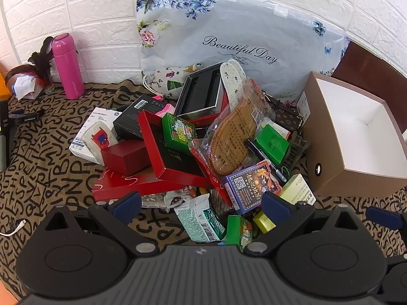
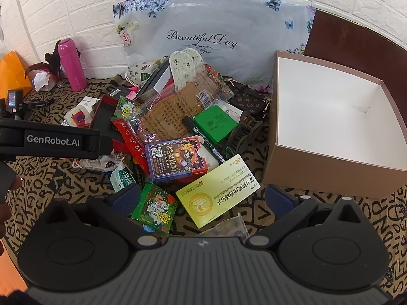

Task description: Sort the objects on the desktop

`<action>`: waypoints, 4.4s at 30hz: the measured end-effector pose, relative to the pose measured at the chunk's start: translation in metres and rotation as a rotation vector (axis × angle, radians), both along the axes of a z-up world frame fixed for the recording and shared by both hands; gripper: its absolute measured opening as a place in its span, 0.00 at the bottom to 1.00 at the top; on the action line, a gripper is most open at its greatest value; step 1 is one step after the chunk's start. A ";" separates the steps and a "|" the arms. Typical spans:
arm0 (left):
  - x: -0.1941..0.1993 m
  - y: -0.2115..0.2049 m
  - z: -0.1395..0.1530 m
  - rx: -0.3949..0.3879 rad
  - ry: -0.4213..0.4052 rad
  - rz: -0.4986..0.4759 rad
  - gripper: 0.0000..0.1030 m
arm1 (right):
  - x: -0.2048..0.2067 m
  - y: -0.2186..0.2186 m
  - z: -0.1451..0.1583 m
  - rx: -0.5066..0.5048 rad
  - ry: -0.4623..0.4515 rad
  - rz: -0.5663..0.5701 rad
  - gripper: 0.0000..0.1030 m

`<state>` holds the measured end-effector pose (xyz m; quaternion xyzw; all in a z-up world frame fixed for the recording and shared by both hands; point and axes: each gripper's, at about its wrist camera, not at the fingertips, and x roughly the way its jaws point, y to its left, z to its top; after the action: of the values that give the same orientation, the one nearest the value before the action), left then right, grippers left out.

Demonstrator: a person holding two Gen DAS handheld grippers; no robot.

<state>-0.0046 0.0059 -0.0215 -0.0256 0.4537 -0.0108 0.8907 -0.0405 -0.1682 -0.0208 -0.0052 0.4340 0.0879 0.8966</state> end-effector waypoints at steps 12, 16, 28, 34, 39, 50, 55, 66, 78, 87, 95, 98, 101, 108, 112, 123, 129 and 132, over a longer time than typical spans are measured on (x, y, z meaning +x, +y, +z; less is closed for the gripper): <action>0.000 0.001 -0.012 -0.007 0.033 0.000 1.00 | 0.005 -0.003 -0.009 0.017 0.042 -0.004 0.98; -0.006 0.003 -0.025 -0.028 0.054 -0.015 1.00 | 0.005 -0.016 -0.017 0.023 0.061 -0.025 0.98; -0.007 -0.017 -0.080 -0.133 0.188 -0.200 0.90 | -0.016 -0.023 -0.075 -0.117 0.155 0.245 0.98; 0.004 -0.024 -0.098 -0.167 0.226 -0.227 0.82 | -0.003 -0.012 -0.091 -0.126 0.182 0.319 0.98; 0.017 -0.025 -0.110 -0.210 0.283 -0.242 0.69 | 0.009 -0.007 -0.101 -0.139 0.215 0.336 0.98; 0.029 -0.027 -0.121 -0.272 0.327 -0.250 0.24 | 0.017 -0.015 -0.114 -0.123 0.280 0.293 0.70; 0.024 -0.020 -0.112 -0.323 0.300 -0.239 0.19 | 0.010 -0.015 -0.107 -0.112 0.253 0.315 0.32; -0.002 -0.023 -0.079 -0.305 0.177 -0.285 0.19 | -0.017 -0.020 -0.081 -0.070 0.144 0.317 0.21; -0.020 -0.026 -0.066 -0.279 0.131 -0.306 0.19 | -0.028 -0.030 -0.083 -0.011 0.105 0.273 0.01; -0.016 -0.023 -0.040 -0.284 0.043 -0.308 0.18 | -0.023 -0.052 -0.062 0.127 0.033 0.194 0.00; 0.004 -0.047 0.009 -0.311 -0.087 -0.398 0.18 | -0.026 -0.088 0.002 0.225 -0.165 0.086 0.00; 0.016 -0.067 0.022 -0.318 -0.119 -0.441 0.18 | -0.020 -0.104 0.021 0.217 -0.234 0.043 0.00; 0.025 -0.092 0.031 -0.306 -0.157 -0.498 0.18 | -0.010 -0.121 0.033 0.185 -0.282 -0.002 0.00; 0.058 -0.148 0.032 -0.294 -0.170 -0.567 0.18 | 0.016 -0.159 0.033 0.139 -0.315 -0.120 0.00; 0.074 -0.175 0.017 -0.266 -0.144 -0.599 0.18 | 0.027 -0.176 0.016 0.110 -0.287 -0.173 0.00; 0.103 -0.210 -0.015 -0.232 -0.080 -0.650 0.23 | 0.063 -0.189 -0.035 0.073 -0.168 -0.226 0.01; 0.108 -0.202 -0.009 -0.242 -0.119 -0.614 0.88 | 0.078 -0.181 -0.045 0.034 -0.126 -0.200 0.19; 0.108 -0.199 -0.009 -0.241 -0.109 -0.607 0.92 | 0.079 -0.175 -0.047 -0.009 -0.119 -0.193 0.61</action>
<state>0.1032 -0.1933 -0.0303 0.0061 0.3880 -0.3306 0.8603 0.0384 -0.3437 -0.0675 0.0274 0.3786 -0.0014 0.9251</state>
